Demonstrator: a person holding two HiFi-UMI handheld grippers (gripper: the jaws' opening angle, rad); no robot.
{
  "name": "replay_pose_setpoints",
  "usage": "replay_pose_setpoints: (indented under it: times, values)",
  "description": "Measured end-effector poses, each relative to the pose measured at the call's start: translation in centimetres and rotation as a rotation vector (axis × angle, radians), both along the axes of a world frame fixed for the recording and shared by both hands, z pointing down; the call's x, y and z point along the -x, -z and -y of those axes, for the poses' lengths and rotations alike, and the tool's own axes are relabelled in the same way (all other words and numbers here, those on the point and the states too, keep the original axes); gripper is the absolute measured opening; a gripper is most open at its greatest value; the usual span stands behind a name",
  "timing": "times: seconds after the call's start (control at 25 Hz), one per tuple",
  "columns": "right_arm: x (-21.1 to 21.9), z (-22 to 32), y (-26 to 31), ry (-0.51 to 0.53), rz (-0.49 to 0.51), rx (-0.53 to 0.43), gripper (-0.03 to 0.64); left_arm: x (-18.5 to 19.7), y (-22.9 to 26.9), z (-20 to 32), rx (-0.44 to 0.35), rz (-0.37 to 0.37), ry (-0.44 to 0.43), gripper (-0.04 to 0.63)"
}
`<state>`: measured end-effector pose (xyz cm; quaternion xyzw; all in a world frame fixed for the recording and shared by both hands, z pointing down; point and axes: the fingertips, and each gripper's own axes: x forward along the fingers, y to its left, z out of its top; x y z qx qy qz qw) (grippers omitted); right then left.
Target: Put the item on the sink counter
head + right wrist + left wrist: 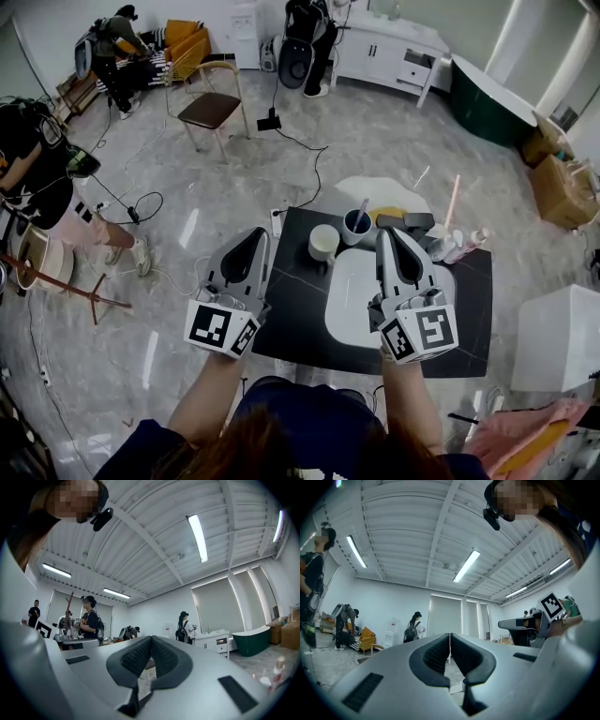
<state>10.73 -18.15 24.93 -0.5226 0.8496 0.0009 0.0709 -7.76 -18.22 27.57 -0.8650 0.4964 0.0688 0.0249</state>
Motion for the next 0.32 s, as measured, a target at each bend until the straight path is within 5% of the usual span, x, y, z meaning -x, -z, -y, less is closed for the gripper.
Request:
replay_pose_setpoints:
  times: [0.32]
  values:
    - [-0.45,-0.01,0.77,-0.003,-0.003,-0.008,0.015,-0.41,0.77,0.28,-0.002,0.007,-0.002,0.023]
